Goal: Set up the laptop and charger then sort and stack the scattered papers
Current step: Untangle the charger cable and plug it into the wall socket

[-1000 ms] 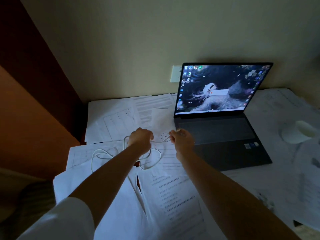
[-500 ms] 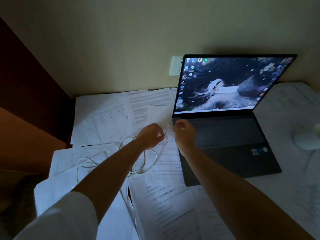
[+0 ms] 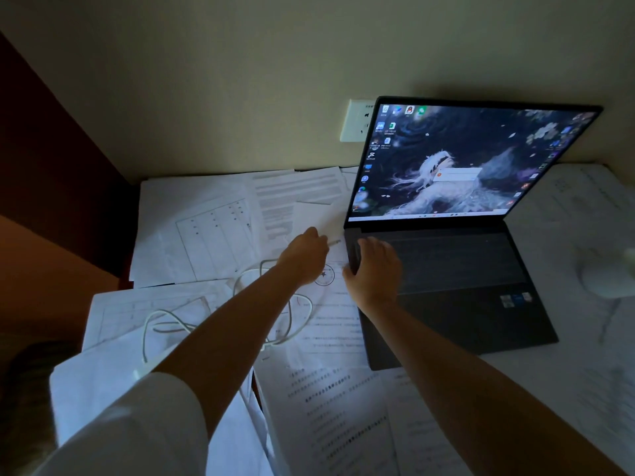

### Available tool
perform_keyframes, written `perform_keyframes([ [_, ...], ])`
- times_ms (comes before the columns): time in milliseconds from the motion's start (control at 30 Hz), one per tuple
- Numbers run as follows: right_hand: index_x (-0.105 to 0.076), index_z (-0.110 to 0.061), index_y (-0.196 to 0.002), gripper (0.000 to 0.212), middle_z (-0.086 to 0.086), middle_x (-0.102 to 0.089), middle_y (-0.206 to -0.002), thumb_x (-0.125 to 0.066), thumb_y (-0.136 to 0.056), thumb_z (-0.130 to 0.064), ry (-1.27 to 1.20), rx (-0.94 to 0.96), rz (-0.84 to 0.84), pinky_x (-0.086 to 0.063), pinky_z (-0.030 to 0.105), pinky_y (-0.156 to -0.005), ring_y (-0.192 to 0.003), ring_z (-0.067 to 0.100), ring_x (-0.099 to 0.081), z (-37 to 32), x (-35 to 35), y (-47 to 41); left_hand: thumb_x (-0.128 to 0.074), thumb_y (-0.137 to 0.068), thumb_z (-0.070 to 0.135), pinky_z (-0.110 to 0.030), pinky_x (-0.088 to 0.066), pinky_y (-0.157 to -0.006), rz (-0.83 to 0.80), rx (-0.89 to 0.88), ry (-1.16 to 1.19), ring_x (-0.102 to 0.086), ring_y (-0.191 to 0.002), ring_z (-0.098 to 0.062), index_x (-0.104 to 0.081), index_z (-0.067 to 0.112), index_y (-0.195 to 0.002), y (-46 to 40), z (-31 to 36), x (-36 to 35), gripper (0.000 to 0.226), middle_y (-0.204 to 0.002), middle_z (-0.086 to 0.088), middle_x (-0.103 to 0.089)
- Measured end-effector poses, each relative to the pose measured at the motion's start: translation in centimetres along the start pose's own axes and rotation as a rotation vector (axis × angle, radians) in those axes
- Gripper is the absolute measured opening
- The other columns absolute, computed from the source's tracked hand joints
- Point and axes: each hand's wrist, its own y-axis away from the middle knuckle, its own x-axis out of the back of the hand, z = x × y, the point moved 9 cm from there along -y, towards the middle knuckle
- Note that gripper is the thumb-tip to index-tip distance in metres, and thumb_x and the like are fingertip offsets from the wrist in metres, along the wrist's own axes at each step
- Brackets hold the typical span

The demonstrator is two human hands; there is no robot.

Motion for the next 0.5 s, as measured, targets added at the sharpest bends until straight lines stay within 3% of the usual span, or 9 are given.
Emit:
perform_keyframes([
  [133, -0.052, -0.007, -0.13, 0.051, 0.012, -0.051, -0.137, -0.064, -0.085, -0.027, 0.048, 0.016, -0.002, -0.028, 0.044, -0.11, -0.134, 0.03, -0.038, -0.5, -0.5, 0.1, -0.029, -0.104, 0.021, -0.037, -0.045, -0.089, 0.024, -0.01, 0.083, -0.049, -0.111, -0.032, -0.051, 0.0, -0.125, 0.3, 0.4, -0.3, 0.036, -0.121, -0.017, -0.048],
  [333, -0.046, -0.013, -0.136, 0.054, 0.008, -0.042, -0.144, -0.063, -0.086, -0.025, 0.091, 0.017, -0.027, -0.017, 0.041, -0.115, -0.141, 0.028, -0.025, -0.3, -0.6, -0.2, -0.035, -0.102, 0.015, -0.035, -0.048, -0.082, 0.012, 0.041, 0.194, -0.053, -0.106, -0.029, -0.049, 0.004, -0.125, 0.0, 0.2, -0.4, 0.029, -0.115, -0.015, -0.051],
  [500, -0.039, -0.022, -0.142, 0.061, 0.01, -0.026, -0.153, -0.06, -0.086, -0.034, 0.138, 0.032, -0.088, -0.009, 0.044, -0.116, -0.145, 0.03, -0.01, 0.0, -0.6, -0.7, -0.045, -0.1, 0.026, -0.038, -0.049, -0.064, 0.231, 0.092, 0.243, -0.059, -0.079, -0.03, -0.046, 0.01, -0.114, 0.1, 0.0, 2.1, 0.022, -0.091, -0.013, -0.062],
])
